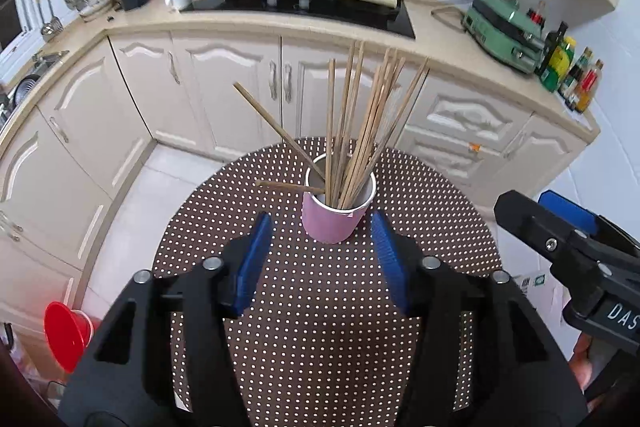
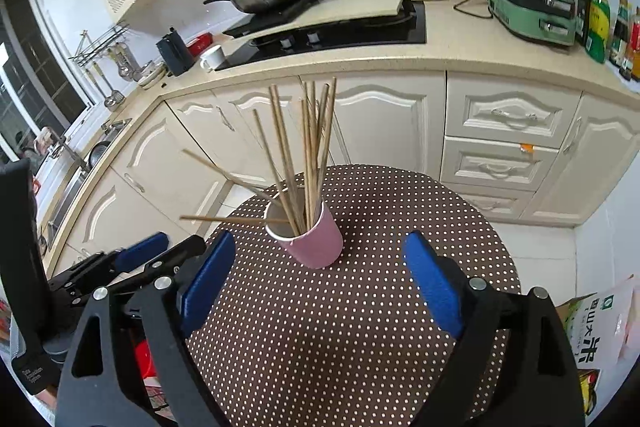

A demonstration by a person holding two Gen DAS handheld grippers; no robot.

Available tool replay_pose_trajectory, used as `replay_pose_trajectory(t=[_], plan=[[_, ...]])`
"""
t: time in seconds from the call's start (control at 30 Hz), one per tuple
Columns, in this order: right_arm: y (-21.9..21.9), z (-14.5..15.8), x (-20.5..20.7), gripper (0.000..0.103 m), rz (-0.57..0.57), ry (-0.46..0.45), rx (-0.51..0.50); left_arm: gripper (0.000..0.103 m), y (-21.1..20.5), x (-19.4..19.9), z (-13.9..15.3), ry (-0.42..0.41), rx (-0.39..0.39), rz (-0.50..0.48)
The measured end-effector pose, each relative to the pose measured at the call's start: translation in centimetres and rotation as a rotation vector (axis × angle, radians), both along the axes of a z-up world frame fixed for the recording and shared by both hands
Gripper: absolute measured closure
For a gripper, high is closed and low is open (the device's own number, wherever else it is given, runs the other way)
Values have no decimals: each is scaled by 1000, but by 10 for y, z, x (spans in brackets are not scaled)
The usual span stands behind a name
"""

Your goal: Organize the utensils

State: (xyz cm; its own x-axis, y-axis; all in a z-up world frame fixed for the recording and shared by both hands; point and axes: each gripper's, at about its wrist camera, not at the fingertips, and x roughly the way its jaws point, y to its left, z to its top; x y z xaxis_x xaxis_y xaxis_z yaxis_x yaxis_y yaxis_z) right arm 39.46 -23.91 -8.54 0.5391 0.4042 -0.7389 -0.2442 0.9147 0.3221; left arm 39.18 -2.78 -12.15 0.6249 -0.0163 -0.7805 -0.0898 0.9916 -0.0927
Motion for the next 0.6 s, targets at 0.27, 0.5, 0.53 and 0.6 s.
replay_pose_trajectory(t=[0.27, 0.5, 0.53, 0.6], plan=[[-10, 20, -41, 14, 22, -64, -22, 45, -6, -49, 22, -59, 26, 37], [-9, 32, -71, 13, 34, -100, -42, 37, -4, -84, 43, -117, 39, 52], [-9, 34, -74, 12, 30, -103, -38, 36, -3, -88, 46, -126, 45, 52], [-10, 37, -83, 12, 21, -109, -25, 35, -2, -97, 52, -144, 55, 46]])
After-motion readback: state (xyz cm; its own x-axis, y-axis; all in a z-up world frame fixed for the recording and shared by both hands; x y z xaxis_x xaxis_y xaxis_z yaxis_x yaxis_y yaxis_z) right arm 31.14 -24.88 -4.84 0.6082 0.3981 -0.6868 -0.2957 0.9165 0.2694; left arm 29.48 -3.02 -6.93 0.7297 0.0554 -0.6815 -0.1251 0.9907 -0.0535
